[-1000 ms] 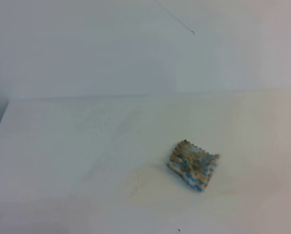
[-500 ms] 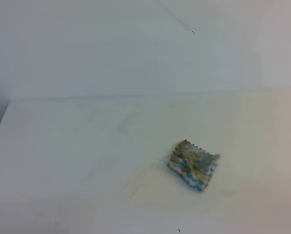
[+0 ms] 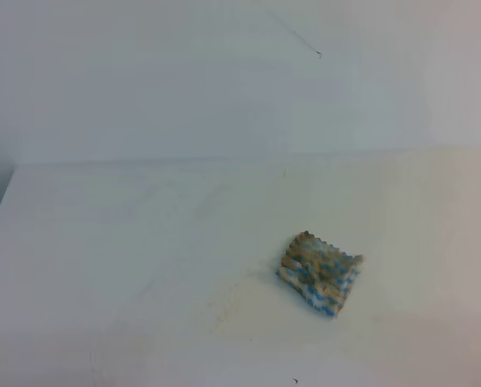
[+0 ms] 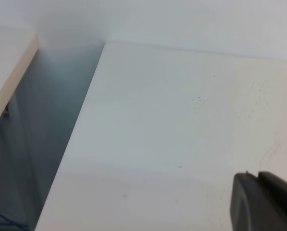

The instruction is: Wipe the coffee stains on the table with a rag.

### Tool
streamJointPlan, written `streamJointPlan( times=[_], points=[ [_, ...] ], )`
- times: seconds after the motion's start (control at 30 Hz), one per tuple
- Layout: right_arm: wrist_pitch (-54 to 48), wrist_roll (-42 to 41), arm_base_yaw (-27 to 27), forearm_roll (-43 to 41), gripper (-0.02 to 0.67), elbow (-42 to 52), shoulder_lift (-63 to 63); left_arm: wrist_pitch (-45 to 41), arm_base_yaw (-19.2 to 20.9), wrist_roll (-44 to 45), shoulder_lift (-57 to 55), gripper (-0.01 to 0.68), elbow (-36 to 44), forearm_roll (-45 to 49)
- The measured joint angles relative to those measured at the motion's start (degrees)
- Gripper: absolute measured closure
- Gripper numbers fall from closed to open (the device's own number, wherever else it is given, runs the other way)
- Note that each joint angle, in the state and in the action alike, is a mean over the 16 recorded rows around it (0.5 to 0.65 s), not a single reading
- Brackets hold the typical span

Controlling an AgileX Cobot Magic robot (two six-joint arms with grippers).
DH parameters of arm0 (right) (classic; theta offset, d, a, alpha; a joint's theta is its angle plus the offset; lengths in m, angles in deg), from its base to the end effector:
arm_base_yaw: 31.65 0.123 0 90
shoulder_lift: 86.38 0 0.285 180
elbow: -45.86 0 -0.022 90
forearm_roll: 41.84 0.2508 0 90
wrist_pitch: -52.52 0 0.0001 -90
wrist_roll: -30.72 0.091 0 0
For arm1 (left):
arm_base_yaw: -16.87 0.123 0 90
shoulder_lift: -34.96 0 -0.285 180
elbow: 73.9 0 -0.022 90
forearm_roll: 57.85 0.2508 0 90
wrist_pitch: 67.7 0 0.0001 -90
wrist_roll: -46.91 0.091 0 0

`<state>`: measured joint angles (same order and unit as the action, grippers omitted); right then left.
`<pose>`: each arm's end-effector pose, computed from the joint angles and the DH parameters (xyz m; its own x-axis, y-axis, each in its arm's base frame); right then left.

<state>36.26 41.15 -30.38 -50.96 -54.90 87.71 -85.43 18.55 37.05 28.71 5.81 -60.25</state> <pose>0.0538 -0.0029 0.1777 -0.1937 0.0248 -0.9807 0.0270 0.9994 0.0199 0.0537 0.0004 0.1720 -0.2275 -0.2172 -0.9493 -0.0663 0.9760 -0.2074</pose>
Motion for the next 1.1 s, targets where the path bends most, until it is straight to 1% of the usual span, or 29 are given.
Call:
streamJointPlan(
  times=[0.67, 1.1],
  points=[
    [-0.8, -1.1, -0.3, 0.0, 0.651, -0.1, 0.0, 0.0, 0.0, 0.0, 0.0, 0.672, 0.0, 0.0],
    [-1.6, -1.6, -2.1, 0.0, 0.651, -0.3, 0.0, 0.0, 0.0, 0.0, 0.0, 0.672, 0.0, 0.0]
  ],
)
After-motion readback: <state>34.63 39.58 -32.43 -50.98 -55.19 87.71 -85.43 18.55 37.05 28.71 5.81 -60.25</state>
